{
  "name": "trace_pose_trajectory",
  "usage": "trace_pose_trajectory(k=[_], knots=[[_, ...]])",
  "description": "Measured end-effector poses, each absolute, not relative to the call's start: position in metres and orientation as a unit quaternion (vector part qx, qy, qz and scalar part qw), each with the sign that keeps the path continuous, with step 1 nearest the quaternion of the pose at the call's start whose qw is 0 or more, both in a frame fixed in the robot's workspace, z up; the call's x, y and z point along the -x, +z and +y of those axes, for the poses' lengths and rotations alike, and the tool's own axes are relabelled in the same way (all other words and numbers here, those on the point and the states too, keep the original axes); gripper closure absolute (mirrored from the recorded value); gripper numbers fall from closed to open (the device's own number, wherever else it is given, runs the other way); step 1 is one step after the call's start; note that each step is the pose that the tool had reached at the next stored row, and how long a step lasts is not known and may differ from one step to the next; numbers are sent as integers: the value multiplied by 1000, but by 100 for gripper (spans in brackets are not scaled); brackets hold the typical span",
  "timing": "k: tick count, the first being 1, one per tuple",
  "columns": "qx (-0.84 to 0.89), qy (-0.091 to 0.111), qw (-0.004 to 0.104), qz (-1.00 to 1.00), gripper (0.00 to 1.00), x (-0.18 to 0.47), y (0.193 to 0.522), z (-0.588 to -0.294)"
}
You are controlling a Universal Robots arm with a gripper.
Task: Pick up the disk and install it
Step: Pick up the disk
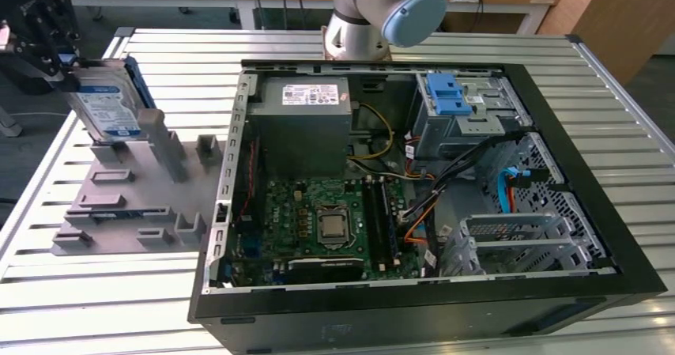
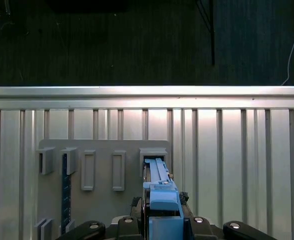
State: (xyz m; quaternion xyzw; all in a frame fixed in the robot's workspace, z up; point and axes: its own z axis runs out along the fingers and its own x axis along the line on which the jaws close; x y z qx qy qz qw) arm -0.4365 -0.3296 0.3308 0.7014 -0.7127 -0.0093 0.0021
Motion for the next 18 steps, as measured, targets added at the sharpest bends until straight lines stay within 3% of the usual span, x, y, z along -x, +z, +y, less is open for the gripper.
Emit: trace_pose_trajectory(k=[18], knots=[[-701,-9,2,-713,64,436,346,-330]])
